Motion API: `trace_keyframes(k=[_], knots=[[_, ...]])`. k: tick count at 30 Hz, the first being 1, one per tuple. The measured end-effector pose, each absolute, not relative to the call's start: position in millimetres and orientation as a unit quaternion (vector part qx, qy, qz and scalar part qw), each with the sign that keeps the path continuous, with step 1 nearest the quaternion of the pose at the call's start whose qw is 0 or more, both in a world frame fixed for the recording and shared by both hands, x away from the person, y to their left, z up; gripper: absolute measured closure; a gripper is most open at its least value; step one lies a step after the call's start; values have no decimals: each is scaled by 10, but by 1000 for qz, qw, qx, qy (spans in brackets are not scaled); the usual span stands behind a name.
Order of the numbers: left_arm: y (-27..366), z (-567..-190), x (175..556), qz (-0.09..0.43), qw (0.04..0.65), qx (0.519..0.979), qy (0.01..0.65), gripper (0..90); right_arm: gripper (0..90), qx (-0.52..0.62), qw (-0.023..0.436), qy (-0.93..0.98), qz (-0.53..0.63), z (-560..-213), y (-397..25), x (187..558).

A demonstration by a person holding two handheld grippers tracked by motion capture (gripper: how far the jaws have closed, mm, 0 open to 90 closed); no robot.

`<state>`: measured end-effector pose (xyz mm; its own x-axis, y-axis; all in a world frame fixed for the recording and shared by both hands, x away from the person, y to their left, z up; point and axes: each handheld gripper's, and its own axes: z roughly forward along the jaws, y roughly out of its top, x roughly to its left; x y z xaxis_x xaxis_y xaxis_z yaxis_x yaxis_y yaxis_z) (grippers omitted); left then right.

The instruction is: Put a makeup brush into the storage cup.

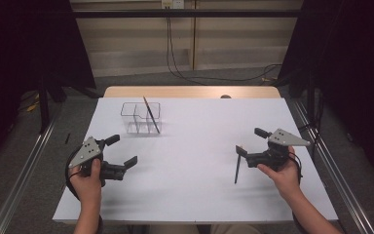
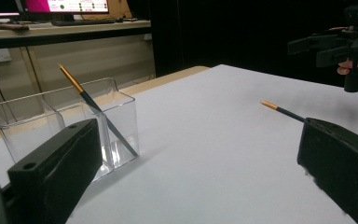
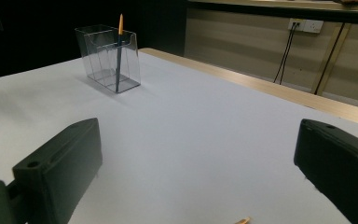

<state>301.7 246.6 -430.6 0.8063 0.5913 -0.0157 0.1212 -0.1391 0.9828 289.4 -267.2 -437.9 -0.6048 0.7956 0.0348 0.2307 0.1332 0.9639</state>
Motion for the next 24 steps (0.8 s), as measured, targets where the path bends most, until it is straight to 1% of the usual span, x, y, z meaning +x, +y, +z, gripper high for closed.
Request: trace_keyframes(k=[7, 17, 24], knots=[[2463, -4306, 3025, 194, 609, 730, 243, 0, 3, 366, 252, 714, 541, -4399, -2615, 2943], [2451, -4308, 3025, 193, 608, 732, 242, 2, 3, 373, 250, 721, 529, -4431, -2655, 2970], [2429, -4311, 3031, 193, 605, 734, 240, 2, 4, 389, 239, 730, 509, -4452, -2680, 2996]])
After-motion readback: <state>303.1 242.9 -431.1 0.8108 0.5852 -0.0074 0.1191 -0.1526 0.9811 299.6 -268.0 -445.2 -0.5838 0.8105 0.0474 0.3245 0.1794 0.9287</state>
